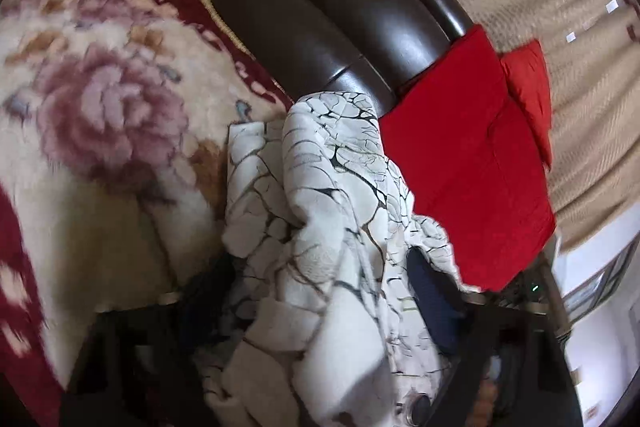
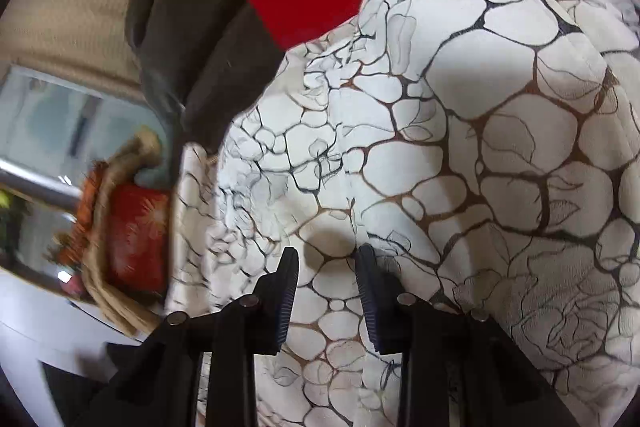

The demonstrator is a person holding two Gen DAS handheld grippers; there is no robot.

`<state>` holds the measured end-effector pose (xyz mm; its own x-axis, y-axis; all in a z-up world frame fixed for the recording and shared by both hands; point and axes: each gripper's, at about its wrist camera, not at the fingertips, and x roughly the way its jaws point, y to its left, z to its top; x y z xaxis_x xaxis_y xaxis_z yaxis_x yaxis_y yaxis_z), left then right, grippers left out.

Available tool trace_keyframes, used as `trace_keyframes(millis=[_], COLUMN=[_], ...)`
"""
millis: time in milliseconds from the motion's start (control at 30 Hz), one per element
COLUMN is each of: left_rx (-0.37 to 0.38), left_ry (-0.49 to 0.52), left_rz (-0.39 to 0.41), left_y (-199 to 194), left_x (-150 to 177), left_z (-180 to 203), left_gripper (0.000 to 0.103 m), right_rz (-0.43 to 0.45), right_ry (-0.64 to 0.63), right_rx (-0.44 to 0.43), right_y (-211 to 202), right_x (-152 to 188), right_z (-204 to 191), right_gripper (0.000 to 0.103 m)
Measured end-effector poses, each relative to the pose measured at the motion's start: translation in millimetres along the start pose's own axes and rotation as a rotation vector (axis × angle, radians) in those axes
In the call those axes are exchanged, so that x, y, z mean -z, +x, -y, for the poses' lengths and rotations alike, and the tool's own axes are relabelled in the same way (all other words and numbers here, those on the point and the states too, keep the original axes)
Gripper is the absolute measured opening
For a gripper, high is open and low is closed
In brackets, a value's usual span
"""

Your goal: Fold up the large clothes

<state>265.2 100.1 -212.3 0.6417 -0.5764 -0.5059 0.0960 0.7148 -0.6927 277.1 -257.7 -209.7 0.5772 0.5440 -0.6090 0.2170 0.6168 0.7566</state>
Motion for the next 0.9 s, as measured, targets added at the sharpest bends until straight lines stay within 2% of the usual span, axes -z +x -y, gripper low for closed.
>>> trace_keyframes(millis=[33,133,167,233,300,367,433,467,533,567,600,667,700,733,800,900], left_rx=[-0.022,-0.009,0.000,0.023,0.060,0.047,0.045,0.043,-0.007,-0.024,-0.017,0.017,0.028,0.028,0.056,0.037], left_ry=[0.029,0.010,-0.011,-0.062,-0.093,-0.053,-0.027,-0.016,0.034,0.054,0.053,0.029,0.018,0.005,-0.038,0.010], left_rz=[-0.005,-0.016,-0.022,-0.032,-0.040,-0.053,-0.053,-0.046,-0.044,-0.051,-0.051,-0.041,-0.039,-0.036,-0.045,-0.070], left_y=[2,4,5,7,10,13,15,15,19,22,23,23,23,25,30,40], left_x=[0,-3,-4,-5,-4,-3,-4,-5,-6,-7,-7,-10,-11,-12,-11,-12], left_z=[3,-1,-4,-9,-9,-3,1,3,9,12,12,12,13,13,13,19], left_gripper=[0.044,0.041,0.044,0.082,0.089,0.089,0.087,0.081,0.046,0.041,0.038,0.038,0.044,0.067,0.095,0.094], right_rz=[-0.008,-0.018,-0.023,-0.011,0.024,0.097,0.181,0.195,0.172,0.118,0.070,0.079,0.082,0.098,0.138,0.173], right_ry=[0.017,0.036,0.046,0.067,0.045,-0.001,-0.054,-0.069,-0.093,-0.090,-0.080,-0.076,-0.089,-0.103,-0.105,-0.085], right_rx=[-0.015,-0.052,-0.063,-0.076,-0.075,-0.038,0.037,0.072,0.195,0.243,0.251,0.224,0.220,0.212,0.210,0.200], right_y=[-1,-2,-3,-15,-34,-58,-81,-86,-86,-78,-71,-77,-83,-93,-109,-129], right_x=[-1,-1,0,2,3,4,4,4,3,4,5,10,12,14,17,20], right_z=[2,8,10,13,13,10,8,9,18,26,34,37,35,34,36,48], right_gripper=[0.034,0.034,0.034,0.033,0.035,0.035,0.035,0.035,0.035,0.034,0.034,0.034,0.034,0.034,0.034,0.034])
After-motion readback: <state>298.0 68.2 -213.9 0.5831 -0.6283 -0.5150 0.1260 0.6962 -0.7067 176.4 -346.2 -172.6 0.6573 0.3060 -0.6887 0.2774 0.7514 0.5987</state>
